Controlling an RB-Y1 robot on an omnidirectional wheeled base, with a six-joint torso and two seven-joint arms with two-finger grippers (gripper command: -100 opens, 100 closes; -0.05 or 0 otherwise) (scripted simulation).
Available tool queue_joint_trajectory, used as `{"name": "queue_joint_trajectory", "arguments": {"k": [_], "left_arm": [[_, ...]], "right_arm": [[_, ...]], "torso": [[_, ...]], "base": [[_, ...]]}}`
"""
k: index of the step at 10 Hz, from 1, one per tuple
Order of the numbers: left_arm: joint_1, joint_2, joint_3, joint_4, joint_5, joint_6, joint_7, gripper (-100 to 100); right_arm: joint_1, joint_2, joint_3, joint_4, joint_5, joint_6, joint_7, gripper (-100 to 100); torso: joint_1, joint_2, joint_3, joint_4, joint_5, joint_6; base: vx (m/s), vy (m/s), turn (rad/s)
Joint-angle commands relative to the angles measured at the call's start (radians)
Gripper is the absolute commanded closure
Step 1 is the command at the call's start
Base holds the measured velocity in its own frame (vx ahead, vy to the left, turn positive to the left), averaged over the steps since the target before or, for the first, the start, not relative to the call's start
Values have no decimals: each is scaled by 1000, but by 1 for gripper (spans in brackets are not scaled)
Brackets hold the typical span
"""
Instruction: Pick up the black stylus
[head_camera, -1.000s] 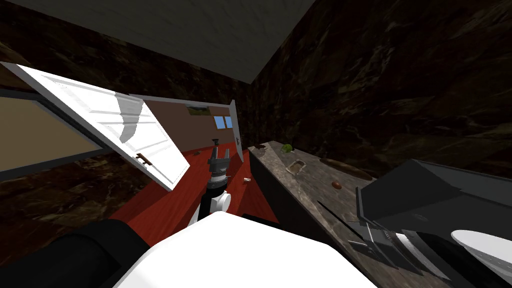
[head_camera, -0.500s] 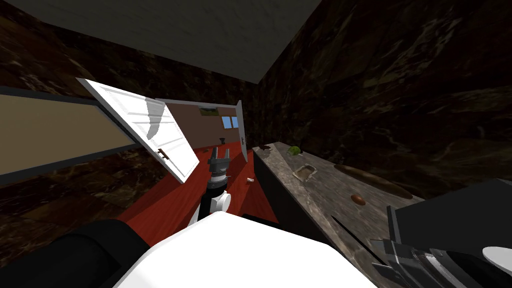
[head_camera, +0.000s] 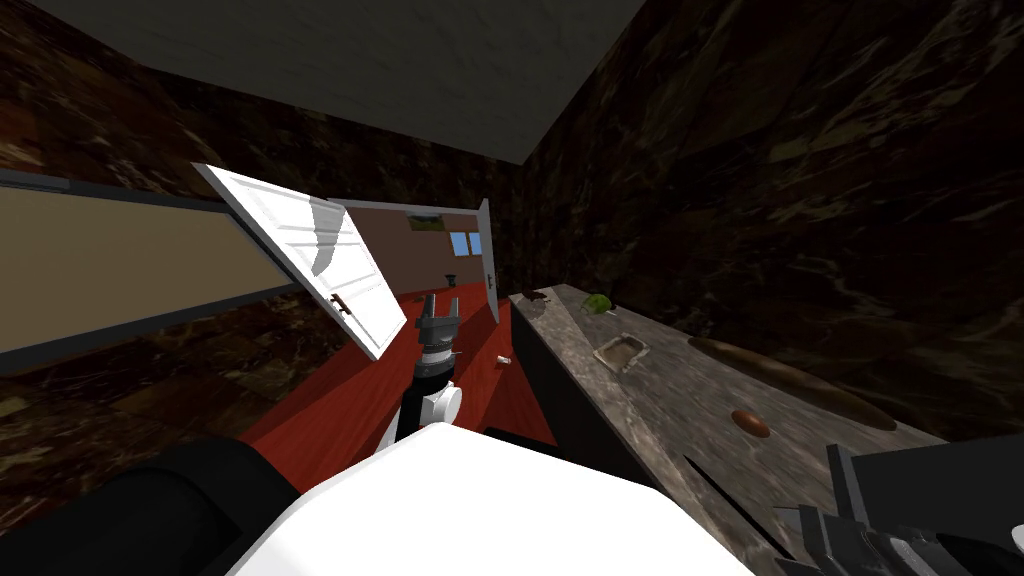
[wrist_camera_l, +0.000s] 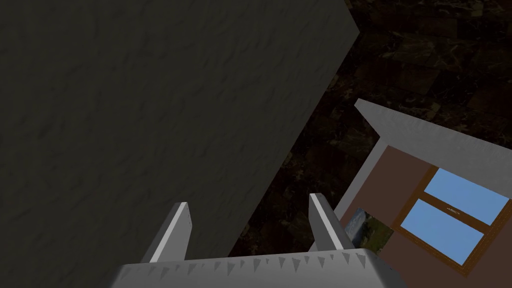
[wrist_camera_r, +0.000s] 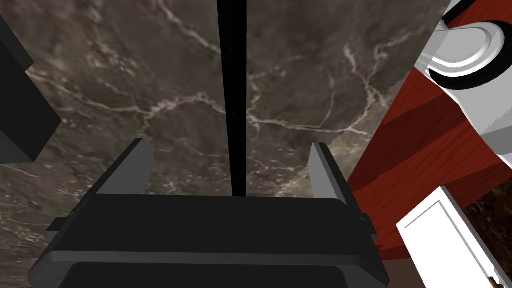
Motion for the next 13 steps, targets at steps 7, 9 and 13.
{"name": "queue_joint_trajectory", "arguments": {"k": [7,9,13], "left_arm": [[0,0,0,0,0,0,0,0],[0,0,0,0,0,0,0,0],[0,0,0,0,0,0,0,0]], "right_arm": [[3,71,26,28,26,18,21,100],[3,71,26,28,26,18,21,100],[1,9,3,4,2,3,3,100]], "torso": [[-2,0,0,0,-1,0],[-4,0,0,0,-2,0],[-5,1,1,0,-2,0]], "base": [[14,6,45],[0,0,0],[-19,-10,-69]]}}
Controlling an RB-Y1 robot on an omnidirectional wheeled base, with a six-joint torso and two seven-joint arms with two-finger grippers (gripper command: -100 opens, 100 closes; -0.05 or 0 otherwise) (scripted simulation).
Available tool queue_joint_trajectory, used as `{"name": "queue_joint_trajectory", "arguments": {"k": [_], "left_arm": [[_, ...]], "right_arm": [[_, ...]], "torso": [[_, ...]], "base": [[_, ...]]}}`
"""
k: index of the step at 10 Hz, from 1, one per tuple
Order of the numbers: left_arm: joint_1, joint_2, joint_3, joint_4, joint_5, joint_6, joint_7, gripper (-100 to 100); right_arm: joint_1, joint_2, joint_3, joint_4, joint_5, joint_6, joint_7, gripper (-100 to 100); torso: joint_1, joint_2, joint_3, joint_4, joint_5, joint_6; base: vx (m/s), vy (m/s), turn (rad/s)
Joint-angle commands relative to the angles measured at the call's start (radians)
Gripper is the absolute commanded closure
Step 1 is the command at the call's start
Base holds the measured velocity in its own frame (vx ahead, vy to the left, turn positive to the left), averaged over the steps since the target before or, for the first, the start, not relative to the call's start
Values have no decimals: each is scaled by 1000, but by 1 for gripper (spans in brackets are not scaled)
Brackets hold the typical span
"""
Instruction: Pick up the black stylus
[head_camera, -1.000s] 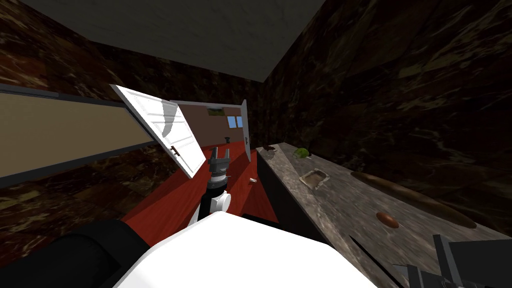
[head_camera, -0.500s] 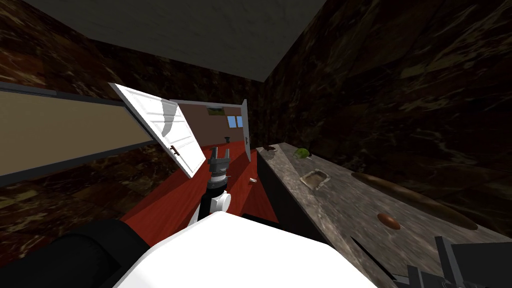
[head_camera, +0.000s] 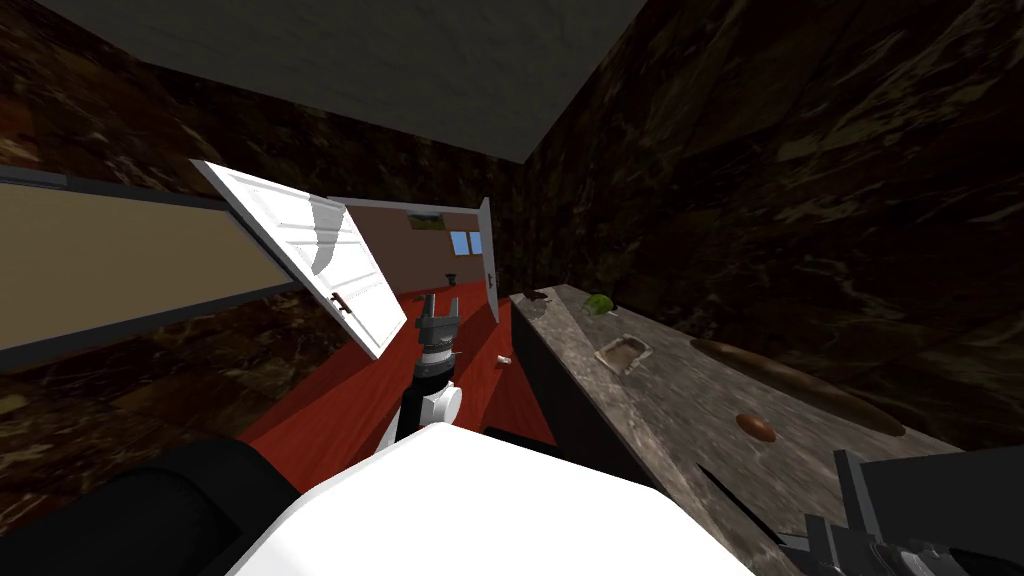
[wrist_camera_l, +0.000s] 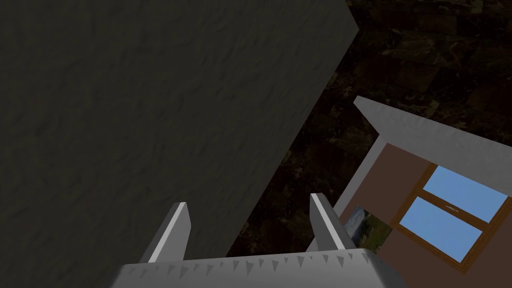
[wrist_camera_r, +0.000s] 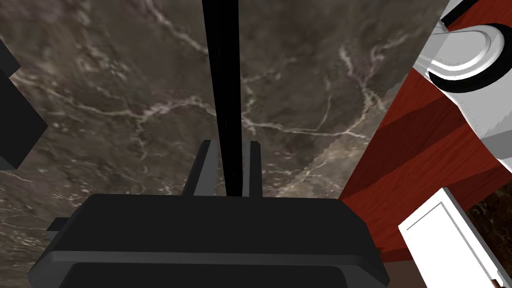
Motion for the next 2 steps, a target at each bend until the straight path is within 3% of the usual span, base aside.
{"name": "queue_joint_trajectory", "arguments": {"k": [1,2], "left_arm": [[0,0,0,0,0,0,0,0],[0,0,0,0,0,0,0,0]], "right_arm": [[0,0,0,0,0,0,0,100],[2,-3,-2,-2,-3,1,2,0]], "torso": [[0,0,0,0,0,0],[0,-1,0,0,0,0]], "base": [[-14,-6,-13],[0,0,0]]}}
